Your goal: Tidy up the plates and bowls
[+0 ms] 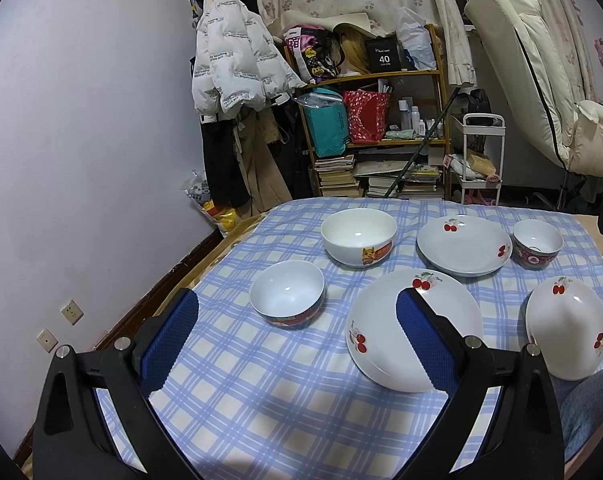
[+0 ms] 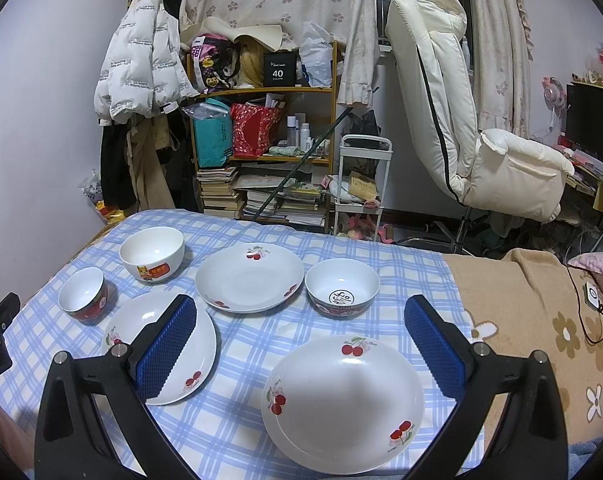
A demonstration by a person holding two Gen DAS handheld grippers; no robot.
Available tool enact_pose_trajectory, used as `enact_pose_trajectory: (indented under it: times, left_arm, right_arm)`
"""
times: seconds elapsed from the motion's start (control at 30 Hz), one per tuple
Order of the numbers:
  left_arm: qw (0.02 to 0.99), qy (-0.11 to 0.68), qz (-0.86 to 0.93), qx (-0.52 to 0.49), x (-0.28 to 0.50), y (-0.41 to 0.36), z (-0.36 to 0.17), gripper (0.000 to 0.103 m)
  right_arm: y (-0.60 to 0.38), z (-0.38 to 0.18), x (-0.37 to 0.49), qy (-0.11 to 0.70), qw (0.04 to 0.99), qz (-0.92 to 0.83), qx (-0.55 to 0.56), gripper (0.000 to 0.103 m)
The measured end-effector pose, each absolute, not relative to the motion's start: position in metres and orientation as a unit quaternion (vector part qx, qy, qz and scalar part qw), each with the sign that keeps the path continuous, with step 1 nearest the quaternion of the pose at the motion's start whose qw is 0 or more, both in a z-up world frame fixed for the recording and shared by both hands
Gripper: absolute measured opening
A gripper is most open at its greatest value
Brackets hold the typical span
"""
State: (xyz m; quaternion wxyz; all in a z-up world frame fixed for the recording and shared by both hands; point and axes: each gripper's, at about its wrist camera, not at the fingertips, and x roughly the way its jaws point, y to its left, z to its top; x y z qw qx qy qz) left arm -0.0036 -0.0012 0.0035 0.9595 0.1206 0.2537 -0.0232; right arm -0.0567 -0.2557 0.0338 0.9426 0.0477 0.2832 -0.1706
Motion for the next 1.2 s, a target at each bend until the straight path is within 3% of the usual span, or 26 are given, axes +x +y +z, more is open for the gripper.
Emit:
enact_pose_trajectory:
  times: [0.97,1.2]
  left_arm:
    - [0.920,0.367,-0.005,0.139,0.087,-0.018,0.001,0.098]
    - [0.906,0.402,-0.001,0.131,0.115,-0.018,-0.021,0.098]
  right_arm:
    - [-0.249,0.034,0.020,0.303,0.943,-0.121,0.063,0.103]
    - [-0.246,0.014,0.049,0.327,0.938,-0.093,0.069,0.103]
